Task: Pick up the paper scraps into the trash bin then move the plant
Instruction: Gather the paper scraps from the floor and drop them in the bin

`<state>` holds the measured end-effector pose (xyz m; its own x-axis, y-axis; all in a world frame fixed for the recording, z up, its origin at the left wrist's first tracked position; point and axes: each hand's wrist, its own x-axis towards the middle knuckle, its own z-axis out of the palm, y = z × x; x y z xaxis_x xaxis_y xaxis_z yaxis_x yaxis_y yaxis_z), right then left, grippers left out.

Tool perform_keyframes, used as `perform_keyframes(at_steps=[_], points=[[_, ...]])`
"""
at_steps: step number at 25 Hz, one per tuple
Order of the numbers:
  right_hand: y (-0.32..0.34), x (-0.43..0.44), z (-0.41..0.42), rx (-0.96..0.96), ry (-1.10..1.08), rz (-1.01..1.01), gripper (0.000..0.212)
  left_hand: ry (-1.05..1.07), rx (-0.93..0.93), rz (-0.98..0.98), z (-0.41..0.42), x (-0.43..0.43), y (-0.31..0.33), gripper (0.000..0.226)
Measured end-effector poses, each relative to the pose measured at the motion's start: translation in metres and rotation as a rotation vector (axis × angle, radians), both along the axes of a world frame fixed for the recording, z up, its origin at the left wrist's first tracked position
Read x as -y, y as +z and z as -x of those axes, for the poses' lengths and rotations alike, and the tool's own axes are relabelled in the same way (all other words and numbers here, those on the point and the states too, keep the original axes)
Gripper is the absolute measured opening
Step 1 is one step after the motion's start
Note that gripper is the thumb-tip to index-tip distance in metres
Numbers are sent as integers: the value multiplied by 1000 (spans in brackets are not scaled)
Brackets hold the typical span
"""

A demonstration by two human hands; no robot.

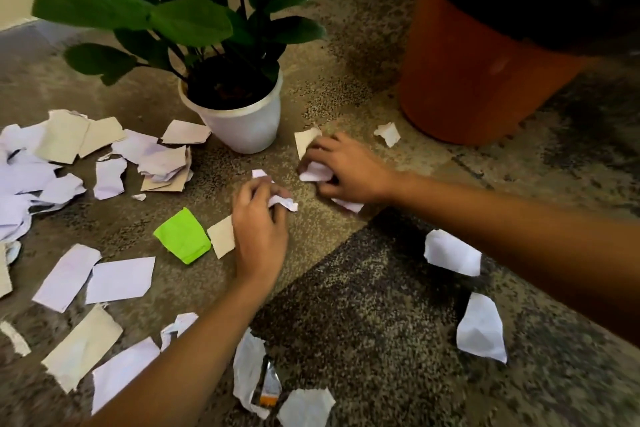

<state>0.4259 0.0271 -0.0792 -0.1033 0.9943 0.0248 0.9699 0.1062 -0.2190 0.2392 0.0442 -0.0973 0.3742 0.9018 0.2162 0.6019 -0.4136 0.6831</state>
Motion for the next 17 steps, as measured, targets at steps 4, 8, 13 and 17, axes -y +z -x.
perform_keyframes(at_steps=[4, 8, 13, 17], points=[[9, 54, 2, 6, 92, -40, 45, -38, -114, -43, 13, 32, 12, 26], [20, 53, -24, -204, -237, -220, 50, 230, -306, -96, 39, 15, 24, 25], [0, 20, -58, -543, -774, 13, 56, 253, -440, 186, 59, 1, 21, 62], [-14, 3, -28, -488, -493, 4, 50, 62, -411, 125, 51, 10, 15, 76]])
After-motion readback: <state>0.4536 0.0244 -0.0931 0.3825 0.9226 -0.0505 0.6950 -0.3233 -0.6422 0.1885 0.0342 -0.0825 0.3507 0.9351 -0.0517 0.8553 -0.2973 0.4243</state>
